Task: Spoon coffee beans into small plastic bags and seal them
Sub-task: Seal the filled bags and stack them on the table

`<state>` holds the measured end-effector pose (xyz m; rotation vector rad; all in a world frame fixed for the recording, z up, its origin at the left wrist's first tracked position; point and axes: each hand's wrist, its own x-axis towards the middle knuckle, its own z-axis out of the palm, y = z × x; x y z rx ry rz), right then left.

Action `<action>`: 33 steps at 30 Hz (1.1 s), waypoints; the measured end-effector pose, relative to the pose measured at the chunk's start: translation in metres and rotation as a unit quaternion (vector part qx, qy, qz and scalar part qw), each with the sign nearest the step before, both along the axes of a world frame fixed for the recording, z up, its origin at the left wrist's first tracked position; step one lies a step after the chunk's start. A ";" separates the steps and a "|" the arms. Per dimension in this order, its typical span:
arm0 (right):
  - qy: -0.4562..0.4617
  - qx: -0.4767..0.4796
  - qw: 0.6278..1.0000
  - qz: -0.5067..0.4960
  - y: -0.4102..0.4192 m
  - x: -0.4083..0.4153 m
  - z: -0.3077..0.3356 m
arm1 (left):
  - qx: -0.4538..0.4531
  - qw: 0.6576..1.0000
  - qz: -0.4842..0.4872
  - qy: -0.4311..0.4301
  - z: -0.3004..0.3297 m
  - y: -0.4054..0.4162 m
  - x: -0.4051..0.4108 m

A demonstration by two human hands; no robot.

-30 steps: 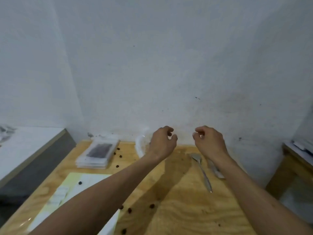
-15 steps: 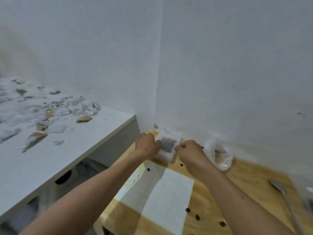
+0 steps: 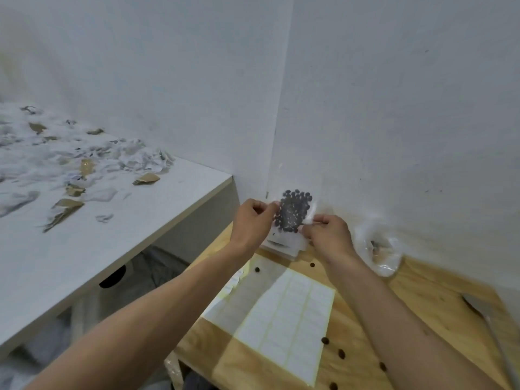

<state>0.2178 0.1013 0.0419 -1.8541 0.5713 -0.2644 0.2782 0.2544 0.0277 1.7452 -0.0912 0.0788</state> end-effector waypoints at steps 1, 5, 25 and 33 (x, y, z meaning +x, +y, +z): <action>-0.022 0.008 1.000 0.006 -0.001 -0.002 0.003 | -0.032 0.999 -0.006 -0.001 0.004 0.003 -0.001; -0.066 -0.022 0.996 0.056 0.004 -0.008 0.016 | -0.112 0.991 -0.060 -0.032 0.021 0.017 -0.003; 0.080 -0.339 0.911 0.223 0.105 -0.032 -0.012 | -0.228 0.970 0.080 -0.006 0.014 0.099 -0.002; 0.099 -0.284 0.927 0.224 0.111 -0.027 -0.017 | -0.235 0.970 0.062 -0.007 0.006 0.105 -0.007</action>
